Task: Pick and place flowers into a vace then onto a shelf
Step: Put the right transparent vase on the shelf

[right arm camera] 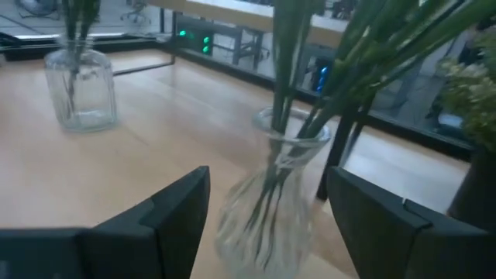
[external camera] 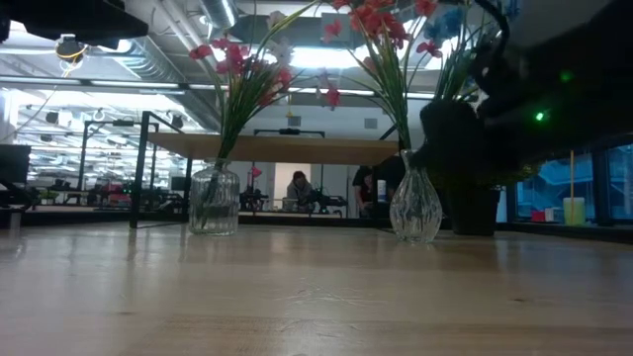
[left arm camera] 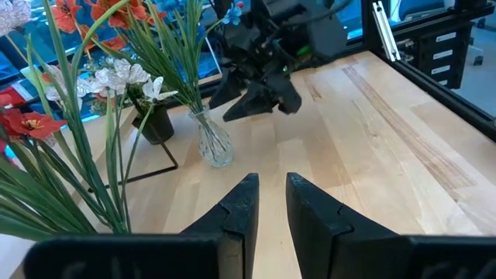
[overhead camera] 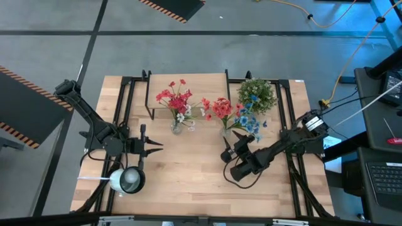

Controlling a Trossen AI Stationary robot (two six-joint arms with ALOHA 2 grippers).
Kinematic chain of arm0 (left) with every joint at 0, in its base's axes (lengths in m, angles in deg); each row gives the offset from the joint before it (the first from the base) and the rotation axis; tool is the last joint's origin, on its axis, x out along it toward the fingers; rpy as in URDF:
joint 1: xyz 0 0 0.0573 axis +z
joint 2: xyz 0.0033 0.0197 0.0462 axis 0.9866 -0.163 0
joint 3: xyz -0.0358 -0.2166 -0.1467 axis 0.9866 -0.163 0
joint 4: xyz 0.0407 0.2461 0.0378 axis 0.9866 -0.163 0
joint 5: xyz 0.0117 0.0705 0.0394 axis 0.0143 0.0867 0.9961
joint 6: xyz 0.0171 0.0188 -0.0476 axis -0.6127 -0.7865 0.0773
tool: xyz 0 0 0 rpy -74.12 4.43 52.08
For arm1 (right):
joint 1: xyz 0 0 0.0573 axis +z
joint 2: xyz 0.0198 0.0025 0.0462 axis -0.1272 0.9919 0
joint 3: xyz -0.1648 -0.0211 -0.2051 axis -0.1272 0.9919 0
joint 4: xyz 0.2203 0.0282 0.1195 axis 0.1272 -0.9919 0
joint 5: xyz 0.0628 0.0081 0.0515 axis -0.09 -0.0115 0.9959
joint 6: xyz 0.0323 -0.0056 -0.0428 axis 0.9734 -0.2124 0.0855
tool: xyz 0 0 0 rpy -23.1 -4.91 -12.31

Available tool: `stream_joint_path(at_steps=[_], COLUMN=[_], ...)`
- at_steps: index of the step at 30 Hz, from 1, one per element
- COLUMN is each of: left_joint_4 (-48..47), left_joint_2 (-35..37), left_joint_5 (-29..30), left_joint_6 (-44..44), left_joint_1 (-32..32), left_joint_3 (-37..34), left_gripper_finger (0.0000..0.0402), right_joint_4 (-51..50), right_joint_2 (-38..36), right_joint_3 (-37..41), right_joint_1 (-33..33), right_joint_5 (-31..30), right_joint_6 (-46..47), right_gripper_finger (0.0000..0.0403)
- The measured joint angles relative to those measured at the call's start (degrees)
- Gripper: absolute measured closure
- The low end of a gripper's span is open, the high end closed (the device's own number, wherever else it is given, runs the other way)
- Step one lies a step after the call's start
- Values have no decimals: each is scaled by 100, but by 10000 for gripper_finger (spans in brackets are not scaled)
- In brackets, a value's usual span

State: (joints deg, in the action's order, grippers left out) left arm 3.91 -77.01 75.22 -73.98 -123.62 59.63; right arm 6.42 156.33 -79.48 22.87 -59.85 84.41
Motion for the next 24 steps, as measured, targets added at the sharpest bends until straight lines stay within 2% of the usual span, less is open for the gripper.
stream_joint_path(at_steps=[6, 18, 24], left_joint_4=[0, -2, -2], left_joint_2=[-1, 0, 2], left_joint_5=[-2, 1, 1], left_joint_6=[0, 0, 0], left_joint_1=[0, 0, -2], left_joint_3=[0, 0, 0], left_gripper_finger=[342, 344, 345], right_joint_4=[273, 308, 324], right_joint_2=[236, 247, 247], right_joint_3=[0, -2, -2], right_joint_1=[-142, -454, -457], right_joint_5=[-75, -164, -164], right_joint_6=[14, -2, 4], right_gripper_finger=[140, 141, 167])
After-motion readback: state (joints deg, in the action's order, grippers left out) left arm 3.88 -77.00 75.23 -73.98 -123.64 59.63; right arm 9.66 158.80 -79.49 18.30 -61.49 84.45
